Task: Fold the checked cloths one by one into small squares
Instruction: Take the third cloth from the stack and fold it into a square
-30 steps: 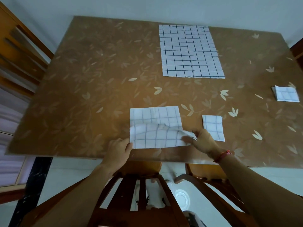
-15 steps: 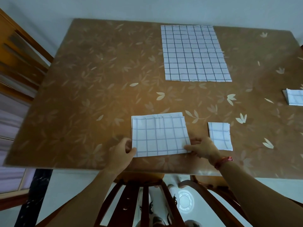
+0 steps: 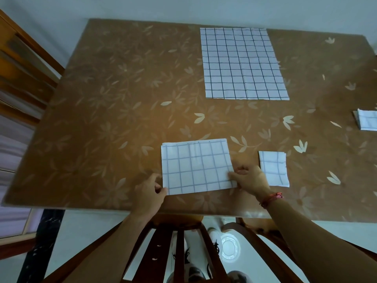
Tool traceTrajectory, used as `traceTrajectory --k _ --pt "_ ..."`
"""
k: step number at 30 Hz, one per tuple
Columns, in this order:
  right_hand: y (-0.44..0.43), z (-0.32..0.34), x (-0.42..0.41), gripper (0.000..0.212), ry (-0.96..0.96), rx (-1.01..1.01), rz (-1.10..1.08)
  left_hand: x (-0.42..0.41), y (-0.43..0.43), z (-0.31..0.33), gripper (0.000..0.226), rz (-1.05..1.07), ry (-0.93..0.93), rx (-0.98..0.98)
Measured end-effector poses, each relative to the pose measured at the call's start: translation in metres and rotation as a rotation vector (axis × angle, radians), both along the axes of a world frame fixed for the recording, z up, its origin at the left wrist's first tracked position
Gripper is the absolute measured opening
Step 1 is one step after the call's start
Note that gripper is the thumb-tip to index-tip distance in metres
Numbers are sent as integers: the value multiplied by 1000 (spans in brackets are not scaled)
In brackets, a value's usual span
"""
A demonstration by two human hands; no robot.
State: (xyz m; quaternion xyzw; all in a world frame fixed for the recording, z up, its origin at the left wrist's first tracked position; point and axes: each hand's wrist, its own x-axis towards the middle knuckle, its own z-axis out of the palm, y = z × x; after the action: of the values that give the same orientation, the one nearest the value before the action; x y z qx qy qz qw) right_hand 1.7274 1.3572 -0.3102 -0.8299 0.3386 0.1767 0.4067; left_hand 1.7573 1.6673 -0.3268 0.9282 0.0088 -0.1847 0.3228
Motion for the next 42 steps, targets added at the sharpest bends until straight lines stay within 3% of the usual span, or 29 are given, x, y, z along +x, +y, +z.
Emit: traceTrajectory --k 6,12,19,26,28,31,35,38,42 --pt "1 2 -7 49 57 22 70 0 1 -1 30 38 -21 -13" --pt "3 0 -7 34 23 -27 70 0 -1 0 28 15 -29 4" --pt "5 0 -8 34 2 -50 30 0 -3 -3 37 -37 -52 63" --pt "5 0 -10 33 -19 -89 27 -1 -3 -4 23 -78 -112 67" --pt "9 4 -13 37 -45 -140 44 -6 -4 -3 20 -141 -220 70" --pt "21 7 -20 34 -166 -317 166 -20 -11 -1 24 -367 -415 72" --pt "52 3 -38 38 -355 -502 503 -50 -31 2 37 -632 -487 82" --pt "81 -1 -56 41 -480 -538 751 -66 -41 -1 52 -706 -508 149" --pt "100 -13 -71 62 -458 -599 936 -71 -44 -11 67 -680 -468 226"
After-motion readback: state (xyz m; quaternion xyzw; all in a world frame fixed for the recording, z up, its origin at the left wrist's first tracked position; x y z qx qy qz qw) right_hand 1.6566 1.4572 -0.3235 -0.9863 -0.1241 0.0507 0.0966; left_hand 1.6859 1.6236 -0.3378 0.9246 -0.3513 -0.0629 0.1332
